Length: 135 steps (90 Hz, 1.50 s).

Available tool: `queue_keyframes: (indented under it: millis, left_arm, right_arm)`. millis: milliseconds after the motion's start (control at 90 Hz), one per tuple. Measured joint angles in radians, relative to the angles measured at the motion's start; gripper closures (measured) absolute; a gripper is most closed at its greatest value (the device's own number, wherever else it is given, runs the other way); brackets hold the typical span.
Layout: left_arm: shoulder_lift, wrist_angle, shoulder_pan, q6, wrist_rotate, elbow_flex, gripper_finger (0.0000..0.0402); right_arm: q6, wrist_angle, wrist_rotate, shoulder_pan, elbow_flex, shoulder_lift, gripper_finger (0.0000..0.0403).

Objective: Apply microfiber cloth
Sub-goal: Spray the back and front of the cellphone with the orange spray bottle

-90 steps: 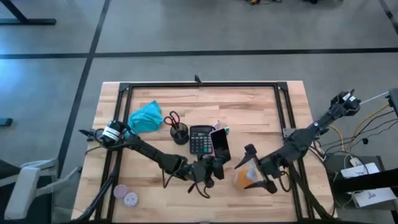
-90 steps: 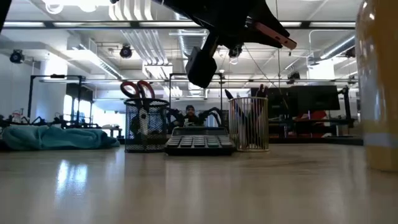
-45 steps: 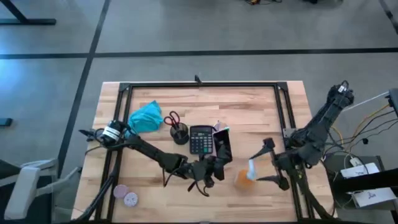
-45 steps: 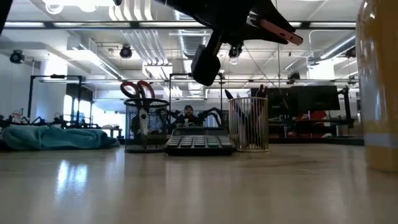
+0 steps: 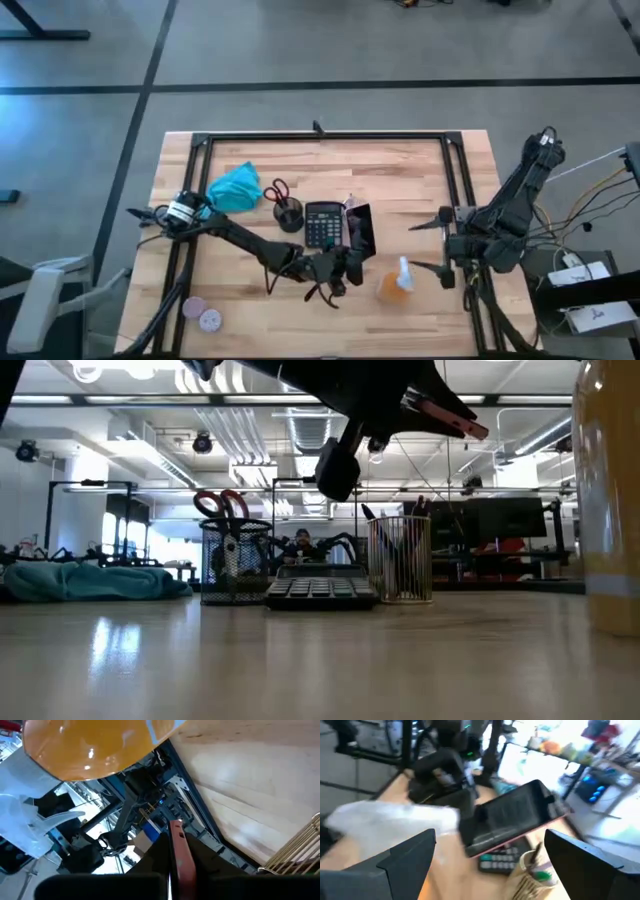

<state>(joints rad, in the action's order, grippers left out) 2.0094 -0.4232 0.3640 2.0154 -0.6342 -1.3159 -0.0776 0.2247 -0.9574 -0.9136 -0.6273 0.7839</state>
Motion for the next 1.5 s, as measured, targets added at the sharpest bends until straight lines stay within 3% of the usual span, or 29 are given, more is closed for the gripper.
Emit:
queue_keyframes:
  millis: [200,422,622,844,1033,1278,1500]
  left_arm:
    - [0.0,0.0,0.004,0.001,0.0,0.0,0.0389]
    - [0.0,-0.035,0.004,0.019,0.0,0.0,0.0389]
    - [0.0,-0.075,-0.004,0.137,0.018,0.001,0.0389]
    - [0.0,-0.074,-0.007,0.134,0.018,-0.01,0.0389]
    - [0.0,-0.073,-0.006,0.078,-0.015,-0.01,0.0389]
    - [0.0,-0.072,-0.006,0.041,-0.039,-0.01,0.0389]
    - [0.0,-0.072,-0.005,0.039,-0.097,-0.005,0.0389]
  right_arm:
    - [0.099,-0.151,0.143,0.057,0.0,0.052,0.0048]
    - [0.138,-0.167,0.165,0.067,0.0,0.067,0.0048]
    - [0.046,-0.047,0.466,0.091,0.008,-0.071,0.0048]
    - [0.081,-0.054,0.665,0.229,0.081,-0.186,0.0048]
    - [0.137,-0.151,0.972,0.416,0.153,-0.184,0.0048]
    - [0.164,-0.291,1.267,0.599,0.188,-0.131,0.0048]
    - [0.201,-0.385,1.306,0.62,0.211,-0.028,0.0048]
